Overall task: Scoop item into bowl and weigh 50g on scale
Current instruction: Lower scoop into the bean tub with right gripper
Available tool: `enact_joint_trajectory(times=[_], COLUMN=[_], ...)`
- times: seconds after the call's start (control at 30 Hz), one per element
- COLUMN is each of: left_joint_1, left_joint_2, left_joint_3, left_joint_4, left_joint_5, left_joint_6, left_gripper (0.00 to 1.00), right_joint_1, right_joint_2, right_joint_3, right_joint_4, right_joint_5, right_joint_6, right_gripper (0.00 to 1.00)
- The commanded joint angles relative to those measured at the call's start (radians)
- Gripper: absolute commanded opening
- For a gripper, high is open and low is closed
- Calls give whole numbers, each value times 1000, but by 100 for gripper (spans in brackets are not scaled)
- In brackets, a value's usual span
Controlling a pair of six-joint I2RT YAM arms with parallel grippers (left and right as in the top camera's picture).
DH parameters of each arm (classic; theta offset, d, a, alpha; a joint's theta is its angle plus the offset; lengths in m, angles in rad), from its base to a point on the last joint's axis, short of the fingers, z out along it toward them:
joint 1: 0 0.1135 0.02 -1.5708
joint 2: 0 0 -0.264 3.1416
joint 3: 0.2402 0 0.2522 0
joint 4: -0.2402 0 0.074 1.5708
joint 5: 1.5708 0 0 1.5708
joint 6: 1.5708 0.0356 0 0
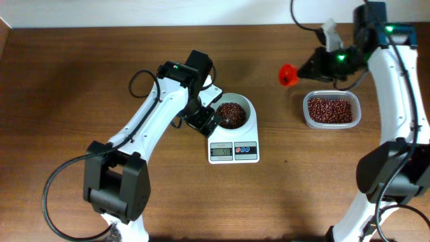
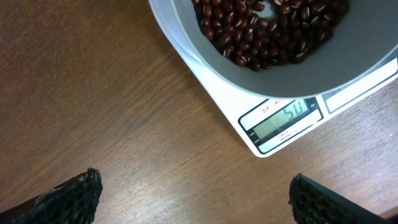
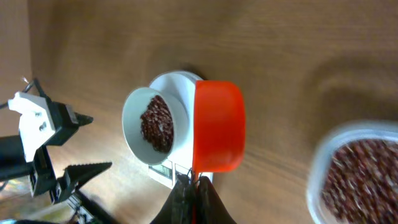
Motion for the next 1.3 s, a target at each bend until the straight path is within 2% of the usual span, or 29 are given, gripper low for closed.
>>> enact_joint_trajectory(times=[0.0, 0.17, 0.27, 0.4, 0.5, 0.53, 0.6, 0.63, 0.7, 0.73, 0.8, 0.9, 0.93, 0.97, 1.0, 1.07, 1.17, 1.2, 1.23, 1.27], left_joint_1=[-3, -3, -3, -3, -3, -3, -3, -3, -3, -3, -3, -3, -3, -3, -3, -3, -3, -3, -3, -3], left_joint_2=[9, 9, 9, 9, 9, 9, 9, 9, 9, 9, 9, 9, 9, 9, 9, 9, 9, 9, 9, 9], left_joint_3=[3, 3, 3, 3, 3, 3, 3, 3, 3, 3, 3, 3, 3, 3, 3, 3, 3, 3, 3, 3], left_joint_4=[0, 0, 0, 0, 0, 0, 0, 0, 0, 0, 0, 0, 0, 0, 0, 0, 0, 0, 0, 0], left_joint_5=[4, 4, 4, 4, 4, 4, 4, 4, 4, 4, 4, 4, 4, 4, 4, 4, 4, 4, 4, 4], left_joint_6=[5, 5, 5, 5, 5, 5, 5, 5, 5, 5, 5, 5, 5, 5, 5, 5, 5, 5, 5, 5], left_gripper=[99, 99, 99, 99, 99, 99, 99, 99, 99, 99, 99, 99, 99, 99, 99, 99, 99, 99, 99, 99], right_joint_1=[-112, -155, -155, -154, -154, -154, -154, -155, -155, -155, -155, -155, -154, -154, -154, -149, -91, -64, -42, -17], right_joint_2=[-15, -15, -15, -15, -14, -14, -14, -14, -15, -15, -15, -15, -15, -15, -15, -15, -15, -15, -15, -15], right_joint_3=[18, -42, -170, -377, -435, -435, -415, -393, -331, -300, -260, -232, -209, -187, -187, -187, -188, -189, -192, -192], right_joint_4=[-76, -114, -3, 262, 328, 334, 307, 289, 260, 254, 241, 285, 299, 325, 342, 334, 203, 168, 150, 108], right_joint_5=[119, 388, 407, 406, 406, 406, 406, 406, 406, 409, 494, 518, 509, 384, 257, 129, 122, 137, 148, 239], right_joint_6=[6, 7, 7, 6, 6, 6, 6, 6, 6, 6, 6, 6, 6, 5, 5, 6, -2, -2, -2, -1], right_gripper=[4, 4, 4, 4, 4, 12, 34, 42, 66, 75, 79, 86, 87, 93, 94, 94, 93, 85, 72, 49])
